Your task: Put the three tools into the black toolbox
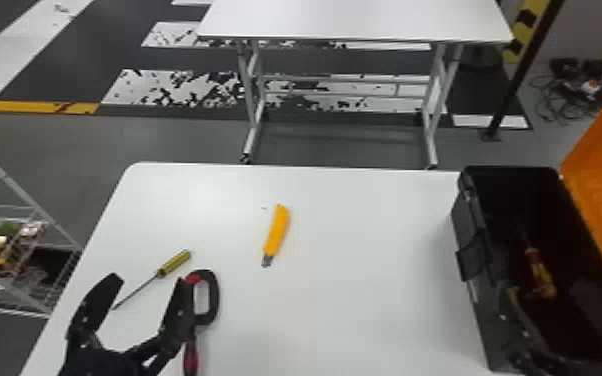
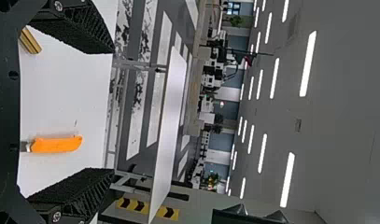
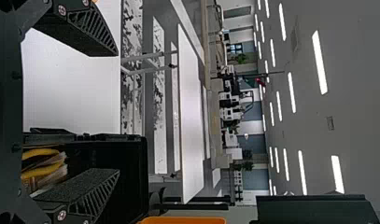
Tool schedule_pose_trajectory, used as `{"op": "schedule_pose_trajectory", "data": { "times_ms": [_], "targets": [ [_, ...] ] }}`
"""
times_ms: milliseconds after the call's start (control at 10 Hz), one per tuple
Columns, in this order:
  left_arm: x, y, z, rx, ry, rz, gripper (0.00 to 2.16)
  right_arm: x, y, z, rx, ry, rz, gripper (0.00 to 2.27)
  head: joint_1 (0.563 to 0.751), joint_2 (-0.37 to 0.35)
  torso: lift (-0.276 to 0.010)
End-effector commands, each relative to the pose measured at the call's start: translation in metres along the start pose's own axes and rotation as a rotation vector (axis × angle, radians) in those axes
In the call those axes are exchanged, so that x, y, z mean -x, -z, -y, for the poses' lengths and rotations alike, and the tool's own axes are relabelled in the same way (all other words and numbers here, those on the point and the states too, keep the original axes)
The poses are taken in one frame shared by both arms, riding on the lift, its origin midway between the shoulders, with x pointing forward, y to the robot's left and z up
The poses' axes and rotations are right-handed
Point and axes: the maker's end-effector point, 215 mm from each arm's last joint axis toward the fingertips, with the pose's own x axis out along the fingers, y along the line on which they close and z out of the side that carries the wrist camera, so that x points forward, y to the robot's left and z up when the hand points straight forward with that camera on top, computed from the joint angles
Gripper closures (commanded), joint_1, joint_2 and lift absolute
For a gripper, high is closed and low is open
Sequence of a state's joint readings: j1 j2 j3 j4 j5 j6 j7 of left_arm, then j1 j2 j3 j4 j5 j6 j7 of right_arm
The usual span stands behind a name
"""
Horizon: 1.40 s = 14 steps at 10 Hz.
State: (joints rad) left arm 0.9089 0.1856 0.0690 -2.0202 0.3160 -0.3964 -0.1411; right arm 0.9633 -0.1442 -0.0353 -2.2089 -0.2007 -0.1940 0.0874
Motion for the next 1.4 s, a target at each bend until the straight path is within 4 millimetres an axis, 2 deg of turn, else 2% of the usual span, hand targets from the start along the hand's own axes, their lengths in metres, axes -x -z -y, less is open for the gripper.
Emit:
{"op": "schedule_pose_trajectory", "data": {
  "times_ms": [0,900,1100,1300],
  "targets": [
    [0.0,0.001,0.0,0.0,-0.001,-0.002,0.09,0.0,0.0,0.0,0.0,0.0,0.002,0.11,0.695,0.071,-0.051],
    [0.001,-0.001,-0.002,0.009,-0.006,0.001,0.1,0.001,-0.008,-0.002,0.0,-0.004,0.02,0.11,0.695,0.075,-0.051],
    [0.001,0.012,-0.008,0.02,-0.027,-0.029,0.09,0.001,-0.008,-0.003,-0.001,-0.005,0.019,0.11,0.695,0.078,-0.051],
    [-0.002,0.04,-0.022,0.022,-0.054,-0.102,0.09,0.001,-0.007,-0.004,-0.003,-0.009,0.018,0.11,0.695,0.091,-0.051]
  ]
}}
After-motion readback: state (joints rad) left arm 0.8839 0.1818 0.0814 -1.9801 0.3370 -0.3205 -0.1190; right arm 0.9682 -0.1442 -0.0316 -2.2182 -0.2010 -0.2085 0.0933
